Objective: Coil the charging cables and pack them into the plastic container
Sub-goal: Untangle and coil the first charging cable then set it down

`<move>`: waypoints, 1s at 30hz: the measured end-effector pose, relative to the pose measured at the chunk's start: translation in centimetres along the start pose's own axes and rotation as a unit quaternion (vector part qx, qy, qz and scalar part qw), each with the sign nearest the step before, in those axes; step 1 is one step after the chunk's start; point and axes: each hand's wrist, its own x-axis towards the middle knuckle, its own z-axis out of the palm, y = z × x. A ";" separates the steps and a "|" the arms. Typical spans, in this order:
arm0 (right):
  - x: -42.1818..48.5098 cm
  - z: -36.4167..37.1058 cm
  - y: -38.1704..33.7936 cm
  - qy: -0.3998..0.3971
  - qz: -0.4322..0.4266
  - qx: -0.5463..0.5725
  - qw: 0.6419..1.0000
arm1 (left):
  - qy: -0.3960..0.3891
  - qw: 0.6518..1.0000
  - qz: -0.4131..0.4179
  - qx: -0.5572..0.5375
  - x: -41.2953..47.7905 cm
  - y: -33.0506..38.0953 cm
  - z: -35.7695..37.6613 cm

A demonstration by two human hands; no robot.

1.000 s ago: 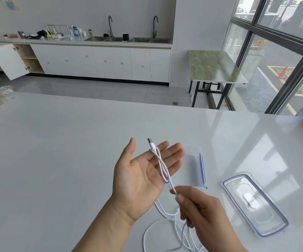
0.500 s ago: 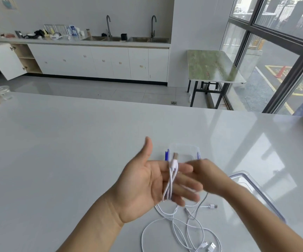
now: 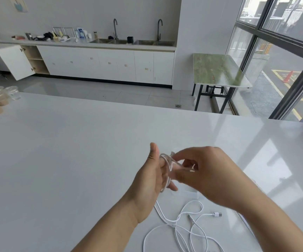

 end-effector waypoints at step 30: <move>-2.6 9.1 2.3 0.153 0.111 0.374 0.908 | 0.179 0.945 0.098 -0.256 -1.1 0.2 2.5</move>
